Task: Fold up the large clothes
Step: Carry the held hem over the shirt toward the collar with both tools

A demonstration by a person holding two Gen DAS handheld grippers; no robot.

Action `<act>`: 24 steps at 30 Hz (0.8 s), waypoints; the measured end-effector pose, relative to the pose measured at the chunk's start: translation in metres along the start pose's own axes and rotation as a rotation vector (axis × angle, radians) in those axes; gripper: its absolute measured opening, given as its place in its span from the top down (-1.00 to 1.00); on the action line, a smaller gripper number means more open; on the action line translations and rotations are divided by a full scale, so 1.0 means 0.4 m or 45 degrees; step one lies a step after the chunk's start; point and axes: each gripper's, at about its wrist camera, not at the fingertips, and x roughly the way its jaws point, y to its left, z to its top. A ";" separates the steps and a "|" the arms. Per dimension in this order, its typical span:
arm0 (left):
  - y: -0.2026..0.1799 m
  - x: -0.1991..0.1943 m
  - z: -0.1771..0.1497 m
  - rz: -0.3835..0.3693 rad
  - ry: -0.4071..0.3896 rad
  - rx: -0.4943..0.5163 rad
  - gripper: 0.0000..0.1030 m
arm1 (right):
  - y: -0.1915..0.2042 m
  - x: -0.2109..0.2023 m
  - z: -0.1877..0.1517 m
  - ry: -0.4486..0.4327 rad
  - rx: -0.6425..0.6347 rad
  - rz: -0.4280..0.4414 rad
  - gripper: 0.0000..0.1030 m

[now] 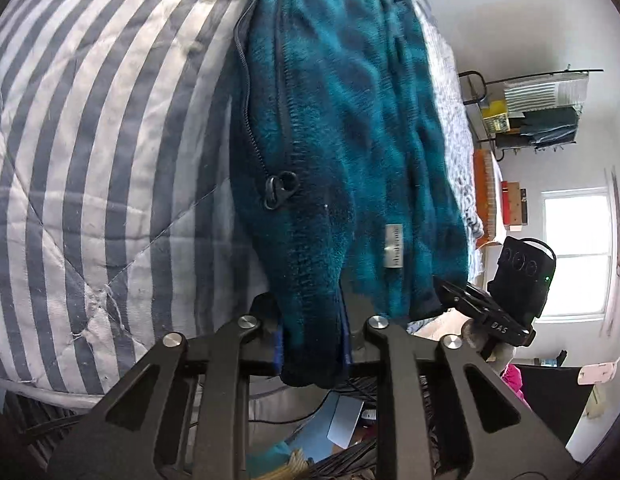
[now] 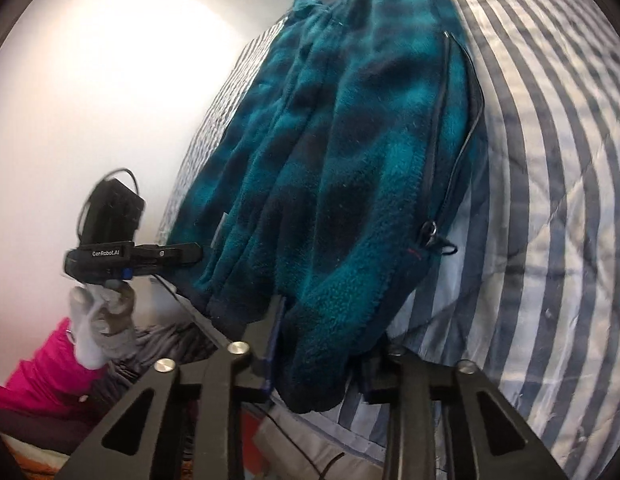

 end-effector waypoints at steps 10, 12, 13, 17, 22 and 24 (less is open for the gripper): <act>-0.063 -0.068 0.004 -0.050 -0.117 0.058 0.76 | 0.067 -0.035 0.017 -0.050 -0.075 -0.100 0.74; -0.073 -0.082 0.017 -0.074 -0.131 0.047 0.76 | 0.069 -0.048 0.021 -0.060 -0.065 -0.084 0.75; -0.074 -0.088 0.024 -0.089 -0.137 0.040 0.76 | 0.070 -0.057 0.028 -0.067 -0.054 -0.070 0.76; -0.099 -0.117 0.055 -0.126 -0.160 0.025 0.77 | 0.080 -0.109 0.055 -0.102 -0.023 -0.022 0.77; -0.155 -0.146 0.123 -0.125 -0.214 0.057 0.77 | 0.116 -0.152 0.127 -0.135 -0.044 -0.023 0.77; -0.173 -0.163 0.149 -0.125 -0.234 0.066 0.77 | 0.129 -0.166 0.158 -0.153 -0.064 -0.040 0.78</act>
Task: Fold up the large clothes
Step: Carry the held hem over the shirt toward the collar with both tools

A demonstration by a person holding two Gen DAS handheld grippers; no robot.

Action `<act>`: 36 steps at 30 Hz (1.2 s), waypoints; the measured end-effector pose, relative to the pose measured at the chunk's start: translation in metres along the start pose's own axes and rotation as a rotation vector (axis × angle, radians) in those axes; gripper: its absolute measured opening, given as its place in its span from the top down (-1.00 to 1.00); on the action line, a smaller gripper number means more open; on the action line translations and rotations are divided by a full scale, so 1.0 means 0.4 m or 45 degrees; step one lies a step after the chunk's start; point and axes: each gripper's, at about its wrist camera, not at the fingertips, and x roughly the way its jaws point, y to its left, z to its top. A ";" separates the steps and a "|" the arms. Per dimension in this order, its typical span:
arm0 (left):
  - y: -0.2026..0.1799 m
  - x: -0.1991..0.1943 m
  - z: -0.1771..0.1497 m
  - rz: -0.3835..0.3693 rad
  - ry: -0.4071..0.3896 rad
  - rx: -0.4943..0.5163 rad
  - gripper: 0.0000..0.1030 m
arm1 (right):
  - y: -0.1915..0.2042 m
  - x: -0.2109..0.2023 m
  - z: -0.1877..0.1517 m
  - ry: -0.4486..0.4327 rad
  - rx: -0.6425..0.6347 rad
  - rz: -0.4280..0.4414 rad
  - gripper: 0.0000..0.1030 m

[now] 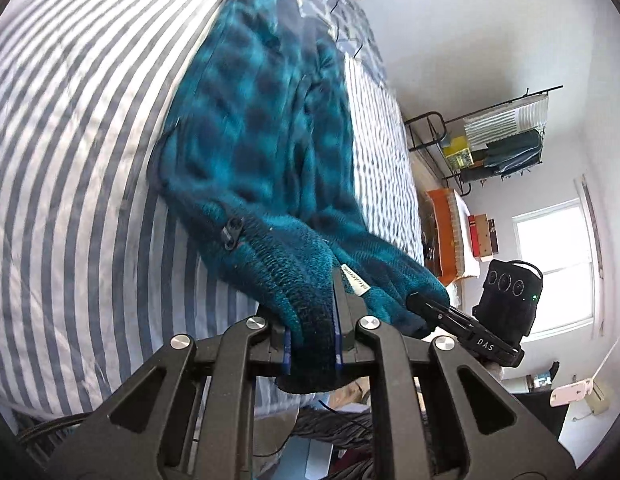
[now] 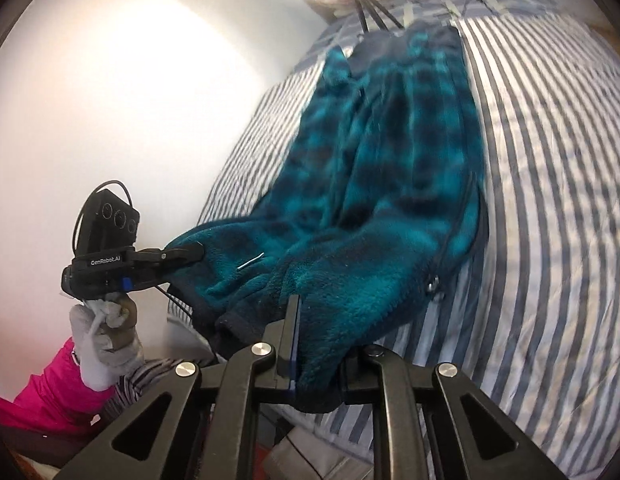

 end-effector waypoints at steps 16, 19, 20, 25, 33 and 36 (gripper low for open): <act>0.028 0.129 0.248 0.052 -0.057 -0.057 0.77 | -0.098 0.082 0.281 -0.023 0.069 -0.116 0.78; 0.051 0.173 0.277 0.079 -0.049 -0.066 0.77 | -0.129 0.122 0.311 0.001 0.082 -0.139 0.78; 0.063 0.191 0.286 0.084 -0.043 -0.077 0.77 | -0.141 0.138 0.321 0.008 0.091 -0.142 0.79; 0.108 0.249 0.304 0.111 -0.030 -0.105 0.77 | -0.197 0.214 0.351 0.052 0.126 -0.152 0.79; 0.138 0.288 0.310 0.094 -0.008 -0.121 0.70 | -0.250 0.248 0.353 0.061 0.219 -0.056 0.74; 0.137 0.279 0.318 0.070 0.016 -0.146 0.58 | -0.269 0.232 0.348 0.061 0.287 0.003 0.66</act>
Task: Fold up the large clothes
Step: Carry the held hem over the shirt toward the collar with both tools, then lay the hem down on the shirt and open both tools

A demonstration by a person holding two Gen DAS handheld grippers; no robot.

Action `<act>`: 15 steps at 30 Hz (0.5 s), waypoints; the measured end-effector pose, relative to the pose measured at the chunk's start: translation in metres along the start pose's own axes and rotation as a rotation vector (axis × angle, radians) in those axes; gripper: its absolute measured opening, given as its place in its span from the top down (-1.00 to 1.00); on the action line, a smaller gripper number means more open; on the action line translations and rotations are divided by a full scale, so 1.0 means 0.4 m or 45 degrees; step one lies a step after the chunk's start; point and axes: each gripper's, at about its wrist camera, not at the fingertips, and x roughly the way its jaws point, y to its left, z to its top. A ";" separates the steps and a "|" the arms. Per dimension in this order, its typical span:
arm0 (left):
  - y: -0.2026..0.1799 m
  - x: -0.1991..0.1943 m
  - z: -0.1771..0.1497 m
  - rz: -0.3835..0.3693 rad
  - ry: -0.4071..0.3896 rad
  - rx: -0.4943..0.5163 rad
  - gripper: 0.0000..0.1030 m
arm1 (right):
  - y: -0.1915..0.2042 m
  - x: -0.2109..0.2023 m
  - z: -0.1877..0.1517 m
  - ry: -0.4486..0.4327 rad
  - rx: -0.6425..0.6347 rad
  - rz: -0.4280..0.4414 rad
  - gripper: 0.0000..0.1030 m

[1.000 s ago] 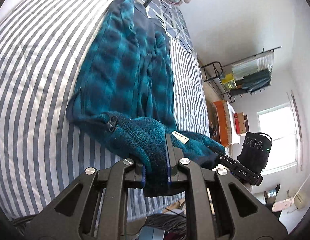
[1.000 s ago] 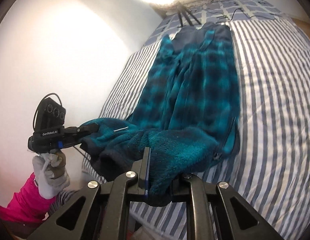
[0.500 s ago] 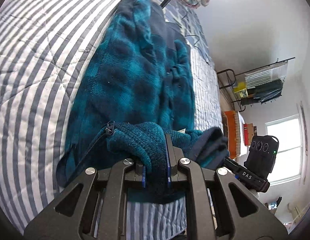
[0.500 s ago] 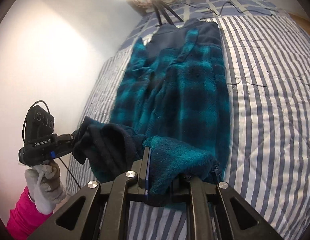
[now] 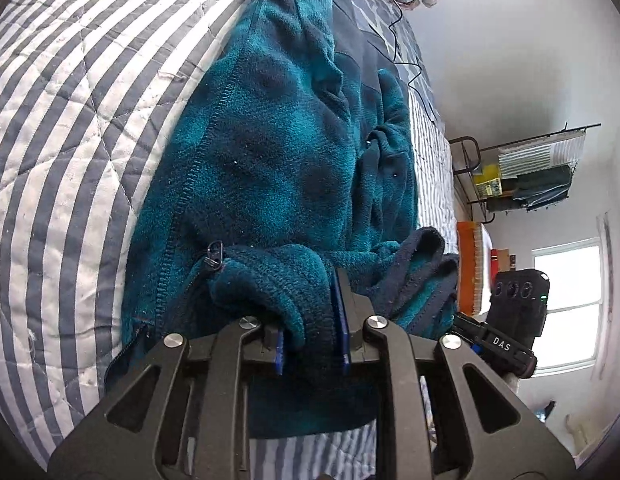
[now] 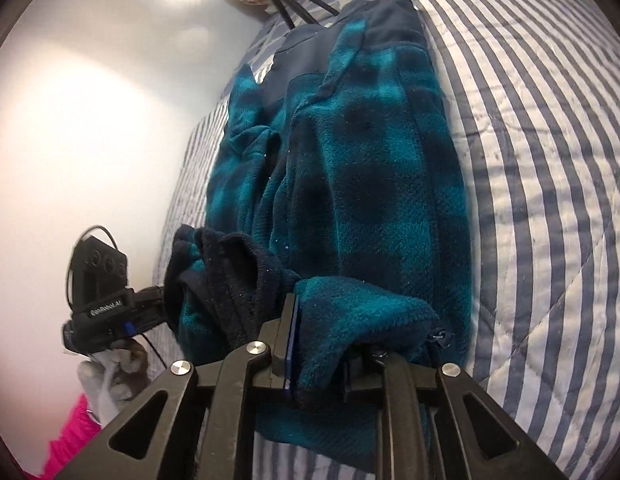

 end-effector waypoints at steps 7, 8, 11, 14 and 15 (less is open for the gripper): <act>-0.014 -0.053 0.009 -0.144 0.010 -0.012 0.11 | -0.044 -0.060 -0.002 0.008 0.159 0.215 0.38; -0.016 -0.060 0.010 -0.168 0.012 -0.013 0.05 | -0.051 -0.074 -0.005 0.004 0.175 0.251 0.32; -0.018 -0.076 0.015 -0.236 0.012 -0.033 -0.05 | -0.058 -0.102 -0.008 -0.002 0.204 0.347 0.26; -0.013 -0.087 0.021 -0.281 0.014 -0.064 -0.06 | -0.063 -0.115 -0.012 -0.003 0.215 0.396 0.22; -0.010 -0.090 0.021 -0.291 0.019 -0.071 -0.07 | -0.071 -0.117 -0.014 -0.002 0.243 0.434 0.18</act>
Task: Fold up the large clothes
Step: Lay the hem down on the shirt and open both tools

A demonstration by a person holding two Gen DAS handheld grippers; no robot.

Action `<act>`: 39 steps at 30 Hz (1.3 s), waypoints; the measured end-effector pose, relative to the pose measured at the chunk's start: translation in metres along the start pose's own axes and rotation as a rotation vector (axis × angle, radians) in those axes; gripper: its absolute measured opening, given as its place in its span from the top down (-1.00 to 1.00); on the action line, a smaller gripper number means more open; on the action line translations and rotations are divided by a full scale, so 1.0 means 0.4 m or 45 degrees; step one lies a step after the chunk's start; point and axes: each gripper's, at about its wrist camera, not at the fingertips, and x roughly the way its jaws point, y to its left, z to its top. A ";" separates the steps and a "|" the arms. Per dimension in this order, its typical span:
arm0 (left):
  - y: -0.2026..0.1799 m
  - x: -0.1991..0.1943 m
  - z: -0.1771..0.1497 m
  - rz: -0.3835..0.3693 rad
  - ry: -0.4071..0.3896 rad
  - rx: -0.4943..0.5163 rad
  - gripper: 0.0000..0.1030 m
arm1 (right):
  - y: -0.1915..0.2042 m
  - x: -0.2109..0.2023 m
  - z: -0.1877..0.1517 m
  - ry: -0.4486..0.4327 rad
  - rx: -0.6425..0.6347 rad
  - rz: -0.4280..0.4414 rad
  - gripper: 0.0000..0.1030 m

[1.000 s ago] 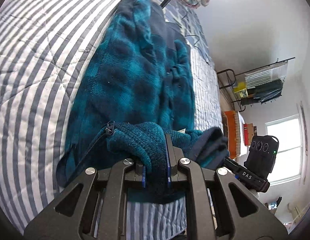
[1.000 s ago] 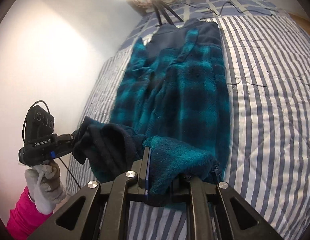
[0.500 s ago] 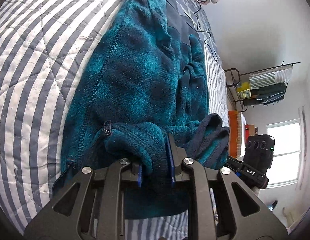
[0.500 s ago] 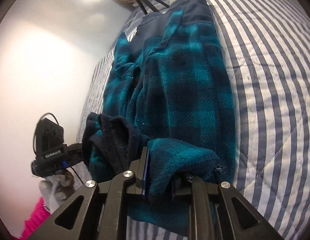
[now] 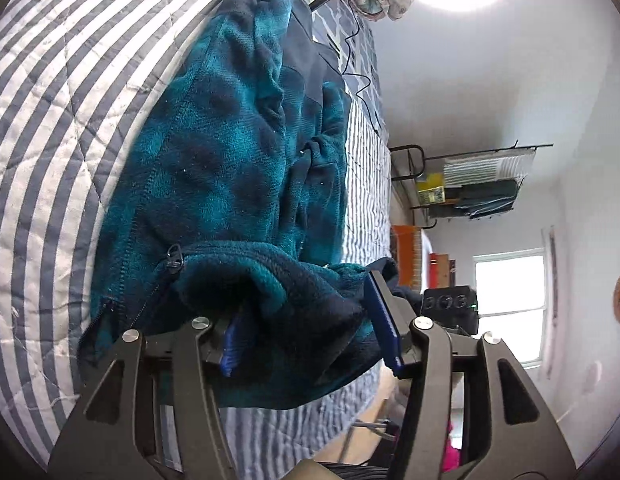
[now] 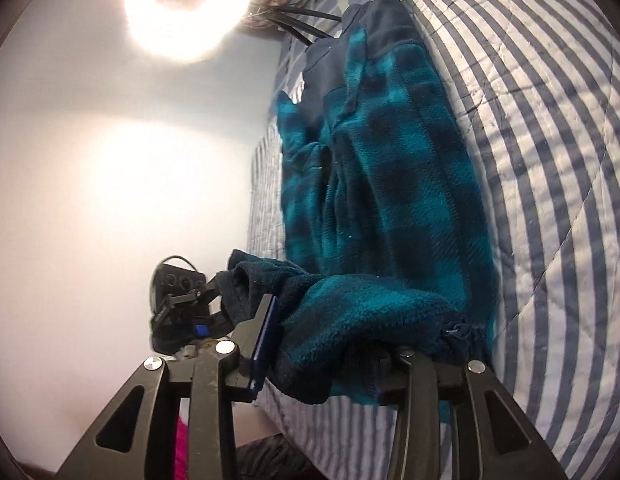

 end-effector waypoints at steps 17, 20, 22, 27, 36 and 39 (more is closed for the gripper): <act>-0.007 -0.069 -0.012 0.296 -0.098 0.329 -0.08 | 0.091 -0.067 -0.073 -0.176 -0.554 -0.518 -0.57; -0.009 -0.056 -0.027 0.334 -0.114 0.382 0.03 | 0.074 -0.053 -0.072 -0.171 -0.587 -0.583 -0.15; -0.042 -0.051 -0.050 0.344 -0.142 0.474 0.07 | 0.080 -0.040 -0.077 -0.160 -0.619 -0.562 0.22; -0.159 -0.003 -0.128 0.529 -0.228 0.868 0.07 | 0.158 0.038 -0.137 -0.105 -0.886 -0.517 0.41; -0.071 0.093 -0.027 0.798 -0.230 0.732 0.15 | 0.197 0.206 -0.133 -0.001 -1.097 -0.684 0.41; -0.035 0.120 -0.001 0.852 -0.248 0.665 0.19 | 0.166 0.256 -0.079 -0.008 -1.055 -0.796 0.49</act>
